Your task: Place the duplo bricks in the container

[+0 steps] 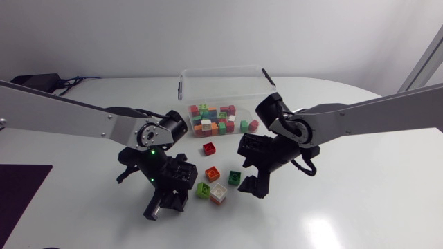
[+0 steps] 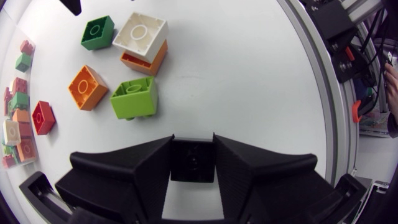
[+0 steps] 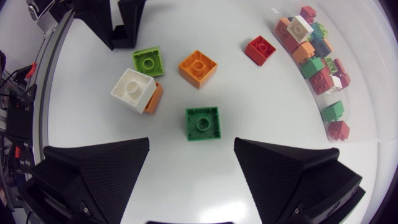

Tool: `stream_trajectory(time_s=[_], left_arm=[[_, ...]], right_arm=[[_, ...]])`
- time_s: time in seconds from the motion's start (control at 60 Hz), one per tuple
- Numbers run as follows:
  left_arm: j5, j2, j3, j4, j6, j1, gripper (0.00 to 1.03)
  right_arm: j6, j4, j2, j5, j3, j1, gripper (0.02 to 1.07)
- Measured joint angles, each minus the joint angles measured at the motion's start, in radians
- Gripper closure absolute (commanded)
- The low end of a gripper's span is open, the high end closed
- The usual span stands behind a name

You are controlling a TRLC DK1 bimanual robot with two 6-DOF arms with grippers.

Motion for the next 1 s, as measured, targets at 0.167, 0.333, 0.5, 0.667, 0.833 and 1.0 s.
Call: stream_trajectory(time_s=[0.167,0.333,0.5,0.667,0.833,1.0], left_arm=[[0.0,-0.12,0.0,-0.037,0.0,0.011,0.72],[0.001,-0.208,0.025,-0.059,-0.005,0.032,0.72],[0.008,-0.264,0.068,-0.06,-0.032,0.039,0.72],[0.037,-0.281,0.15,-0.049,-0.085,0.055,0.72],[0.058,-0.28,0.225,0.056,-0.181,0.076,0.72],[0.08,-0.241,0.301,0.158,-0.293,0.095,0.71]], right_arm=[[0.0,0.005,0.074,0.012,0.071,0.016,0.15],[0.0,0.008,0.134,0.029,0.122,0.031,0.25],[0.0,0.006,0.181,0.036,0.143,0.037,0.41],[-0.004,-0.008,0.193,0.037,0.143,0.041,0.79],[-0.008,-0.04,0.194,0.036,0.148,0.041,0.81],[-0.008,-0.094,0.163,0.024,0.148,0.014,0.81]])
